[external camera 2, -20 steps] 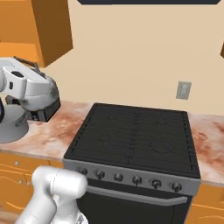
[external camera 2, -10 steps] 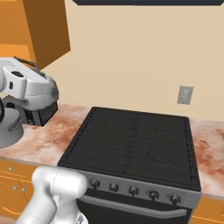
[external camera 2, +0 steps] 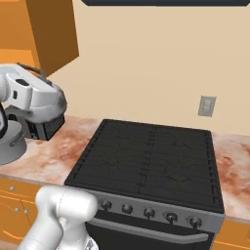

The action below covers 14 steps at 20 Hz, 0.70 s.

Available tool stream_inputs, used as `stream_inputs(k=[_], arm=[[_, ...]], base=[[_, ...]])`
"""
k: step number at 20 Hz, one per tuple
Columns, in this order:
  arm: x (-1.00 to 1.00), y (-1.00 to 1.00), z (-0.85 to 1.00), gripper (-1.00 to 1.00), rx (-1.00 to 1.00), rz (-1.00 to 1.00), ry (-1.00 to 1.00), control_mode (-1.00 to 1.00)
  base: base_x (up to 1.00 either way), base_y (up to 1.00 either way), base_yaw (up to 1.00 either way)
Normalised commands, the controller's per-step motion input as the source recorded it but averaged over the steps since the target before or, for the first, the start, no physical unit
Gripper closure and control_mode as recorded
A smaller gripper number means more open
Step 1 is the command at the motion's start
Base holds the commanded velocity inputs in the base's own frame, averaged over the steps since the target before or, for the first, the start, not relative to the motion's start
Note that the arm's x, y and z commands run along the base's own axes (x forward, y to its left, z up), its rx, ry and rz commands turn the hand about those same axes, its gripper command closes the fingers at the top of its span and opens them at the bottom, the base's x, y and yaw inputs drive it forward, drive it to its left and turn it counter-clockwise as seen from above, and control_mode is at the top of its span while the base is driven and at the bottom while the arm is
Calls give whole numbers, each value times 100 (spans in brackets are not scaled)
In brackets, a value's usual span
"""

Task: Pick the kettle from the cabinet and place it on a stove burner. Then pick the pot from the counter and place it on another stove burner. Finally, turn both burners on.

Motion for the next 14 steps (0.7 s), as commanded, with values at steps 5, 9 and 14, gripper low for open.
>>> stream_inputs(k=[5,9,14], arm=[[30,-13,-3,100,0,0,0,-100],[39,-18,-6,100,0,1,2,-100],[33,-29,-5,100,1,4,2,-100]], base=[[0,0,0],[0,0,0],[0,0,0]])
